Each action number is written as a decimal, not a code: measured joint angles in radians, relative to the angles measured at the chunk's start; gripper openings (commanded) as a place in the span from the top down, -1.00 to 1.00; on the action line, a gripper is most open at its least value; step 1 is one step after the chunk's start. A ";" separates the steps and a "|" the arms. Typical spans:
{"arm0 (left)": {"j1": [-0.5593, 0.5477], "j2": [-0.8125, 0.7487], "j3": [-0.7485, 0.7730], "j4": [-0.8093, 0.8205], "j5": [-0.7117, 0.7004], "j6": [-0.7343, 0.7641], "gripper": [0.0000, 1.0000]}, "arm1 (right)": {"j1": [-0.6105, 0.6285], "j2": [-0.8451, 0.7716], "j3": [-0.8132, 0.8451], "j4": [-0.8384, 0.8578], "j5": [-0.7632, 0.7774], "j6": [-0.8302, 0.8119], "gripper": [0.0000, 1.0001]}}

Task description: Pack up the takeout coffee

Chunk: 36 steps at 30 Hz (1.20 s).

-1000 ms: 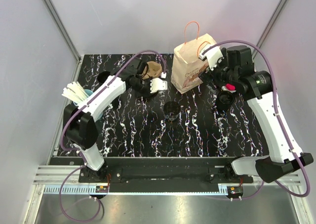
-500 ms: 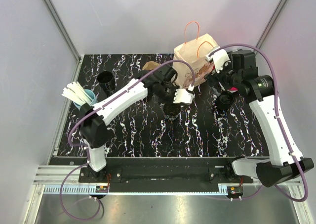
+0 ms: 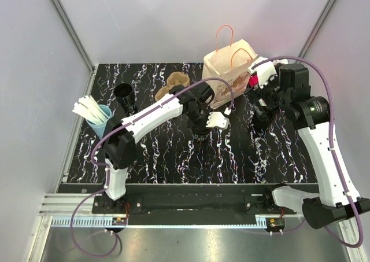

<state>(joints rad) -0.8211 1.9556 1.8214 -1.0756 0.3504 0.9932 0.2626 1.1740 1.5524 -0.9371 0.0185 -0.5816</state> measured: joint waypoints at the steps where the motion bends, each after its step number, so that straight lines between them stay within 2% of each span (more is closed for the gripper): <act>1: -0.003 0.002 0.002 -0.004 0.000 0.000 0.91 | 0.000 0.000 -0.002 0.001 0.000 0.000 -0.99; 15: -0.017 0.025 0.006 -0.030 0.000 -0.007 0.91 | -0.001 0.000 -0.010 0.005 0.000 0.000 -0.99; 21: -0.017 0.026 0.006 -0.031 -0.002 -0.008 0.83 | -0.001 0.000 -0.010 0.005 0.000 0.000 -1.00; 31: -0.017 0.045 0.018 -0.031 -0.027 -0.008 0.82 | -0.001 0.000 -0.010 0.005 -0.001 0.000 -0.99; 36: -0.017 0.045 0.018 -0.030 -0.034 -0.008 0.71 | -0.001 0.000 -0.012 0.006 -0.001 0.000 -0.99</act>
<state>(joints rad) -0.8379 2.0010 1.8397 -1.1057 0.3164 0.9852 0.2615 1.1736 1.5406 -0.9314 0.0174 -0.5816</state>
